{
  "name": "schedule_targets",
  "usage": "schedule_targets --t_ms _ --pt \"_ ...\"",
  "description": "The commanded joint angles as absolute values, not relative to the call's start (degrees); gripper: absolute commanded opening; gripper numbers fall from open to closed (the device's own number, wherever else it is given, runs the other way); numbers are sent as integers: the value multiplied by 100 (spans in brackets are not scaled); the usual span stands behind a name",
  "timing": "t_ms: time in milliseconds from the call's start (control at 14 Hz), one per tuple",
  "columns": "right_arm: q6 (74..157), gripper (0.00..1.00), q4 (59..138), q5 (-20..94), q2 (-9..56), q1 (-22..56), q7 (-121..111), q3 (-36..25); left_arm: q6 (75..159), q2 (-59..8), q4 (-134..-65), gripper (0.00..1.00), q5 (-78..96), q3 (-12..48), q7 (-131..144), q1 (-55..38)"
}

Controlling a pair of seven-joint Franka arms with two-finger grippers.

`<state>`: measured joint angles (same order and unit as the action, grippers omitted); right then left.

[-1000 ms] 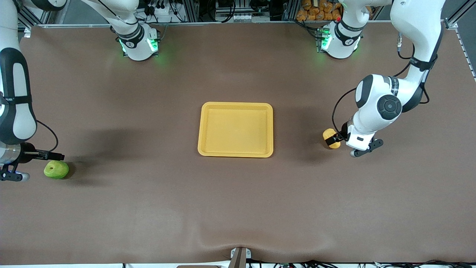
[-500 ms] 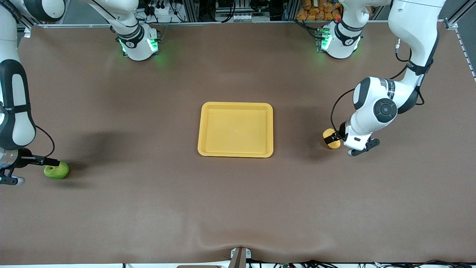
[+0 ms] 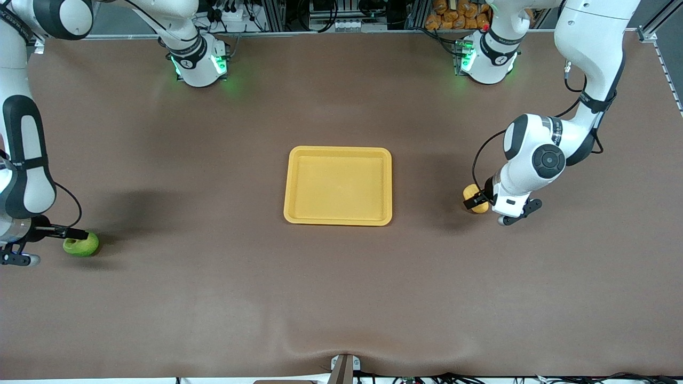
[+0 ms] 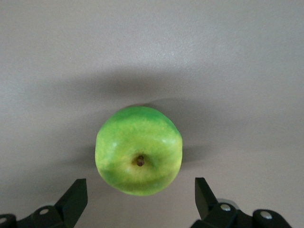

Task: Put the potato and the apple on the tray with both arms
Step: 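Lower the left gripper onto the potato while the right gripper lowers onto the apple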

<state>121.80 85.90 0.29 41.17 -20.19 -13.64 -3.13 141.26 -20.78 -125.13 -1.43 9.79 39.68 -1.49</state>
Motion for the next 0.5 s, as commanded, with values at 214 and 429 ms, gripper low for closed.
schedule_targets --t_ms 214,429 --pt "12243 100 8402 378 4350 -2136 -1590 -211 14221 -2083 -12603 82 -220 984 4078 -132" --pt "12374 100 8393 387 4403 -2145 -1758 -211 14221 -2135 -12604 78 -220 984 4078 -132"
